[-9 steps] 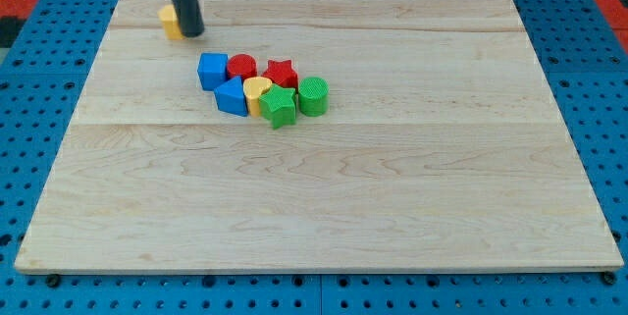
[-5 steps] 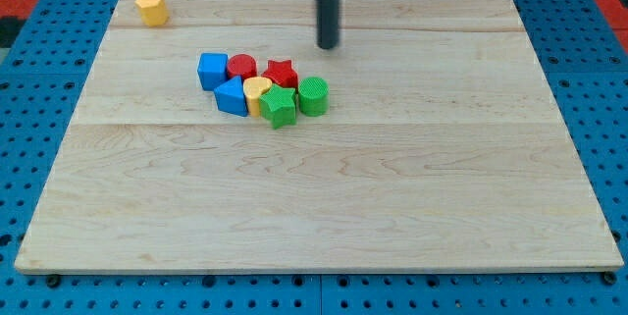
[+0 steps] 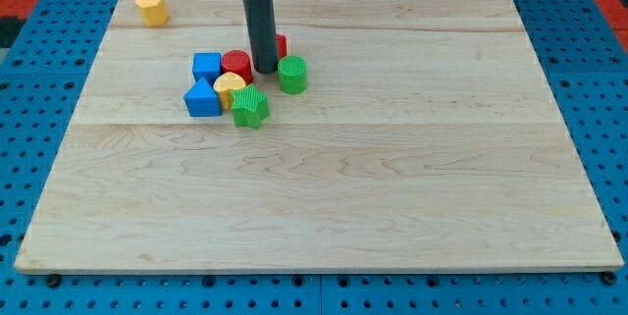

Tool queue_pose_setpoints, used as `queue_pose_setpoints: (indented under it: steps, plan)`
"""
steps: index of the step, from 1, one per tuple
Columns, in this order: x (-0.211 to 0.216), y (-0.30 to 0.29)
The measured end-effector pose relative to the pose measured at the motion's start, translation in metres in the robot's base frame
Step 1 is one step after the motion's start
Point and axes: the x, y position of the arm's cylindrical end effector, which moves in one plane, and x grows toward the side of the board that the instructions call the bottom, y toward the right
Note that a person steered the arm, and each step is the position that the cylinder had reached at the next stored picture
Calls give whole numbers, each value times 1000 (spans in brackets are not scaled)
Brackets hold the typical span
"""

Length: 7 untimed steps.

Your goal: Slide the red star towards top center

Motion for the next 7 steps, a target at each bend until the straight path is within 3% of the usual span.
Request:
queue_pose_setpoints:
  steps: [3, 7]
  plan:
    - [-33, 31]
    - [-109, 6]
